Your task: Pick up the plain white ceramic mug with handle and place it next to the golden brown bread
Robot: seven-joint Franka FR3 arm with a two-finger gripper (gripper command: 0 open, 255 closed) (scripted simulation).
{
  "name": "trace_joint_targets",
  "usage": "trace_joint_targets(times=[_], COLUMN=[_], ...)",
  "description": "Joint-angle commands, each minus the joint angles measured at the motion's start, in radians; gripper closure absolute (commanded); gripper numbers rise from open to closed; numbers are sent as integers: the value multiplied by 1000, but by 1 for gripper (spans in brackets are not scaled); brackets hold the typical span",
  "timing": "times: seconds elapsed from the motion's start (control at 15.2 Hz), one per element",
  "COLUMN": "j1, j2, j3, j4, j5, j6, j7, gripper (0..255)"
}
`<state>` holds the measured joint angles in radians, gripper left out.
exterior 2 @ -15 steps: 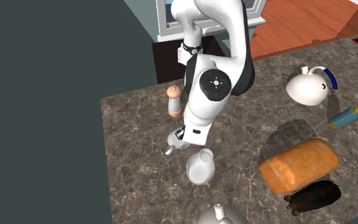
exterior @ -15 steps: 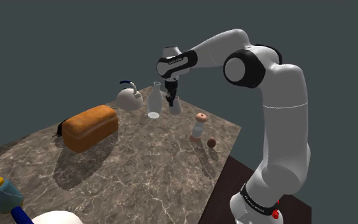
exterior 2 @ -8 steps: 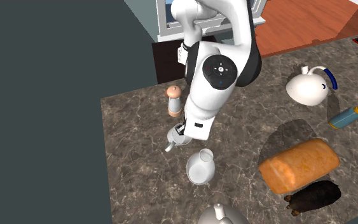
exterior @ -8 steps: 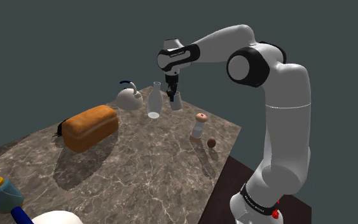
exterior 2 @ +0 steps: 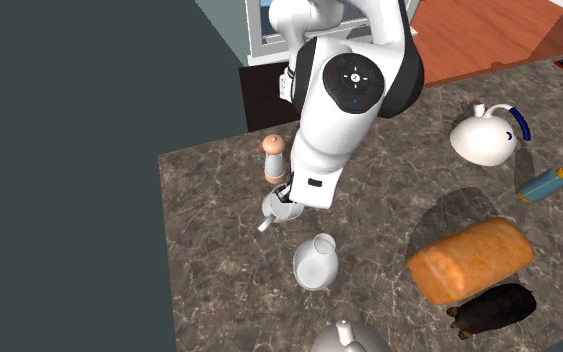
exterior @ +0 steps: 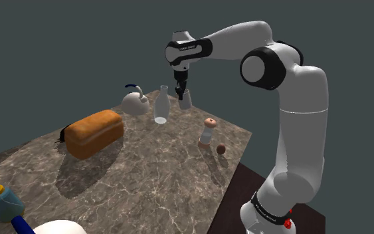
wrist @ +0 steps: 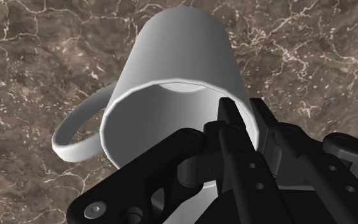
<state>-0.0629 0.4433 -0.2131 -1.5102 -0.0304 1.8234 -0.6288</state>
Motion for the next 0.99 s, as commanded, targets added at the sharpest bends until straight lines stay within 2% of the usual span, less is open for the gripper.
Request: trace_joint_targets(times=[0.0, 0.66, 0.92], j1=[-1, -3, 56], j2=[-4, -19, -23], j3=[-1, -3, 22], j4=[22, 134, 133], j5=[-1, -2, -3], j6=[-26, -152, -162], j7=[-2, -11, 70], gripper=[255, 255, 255])
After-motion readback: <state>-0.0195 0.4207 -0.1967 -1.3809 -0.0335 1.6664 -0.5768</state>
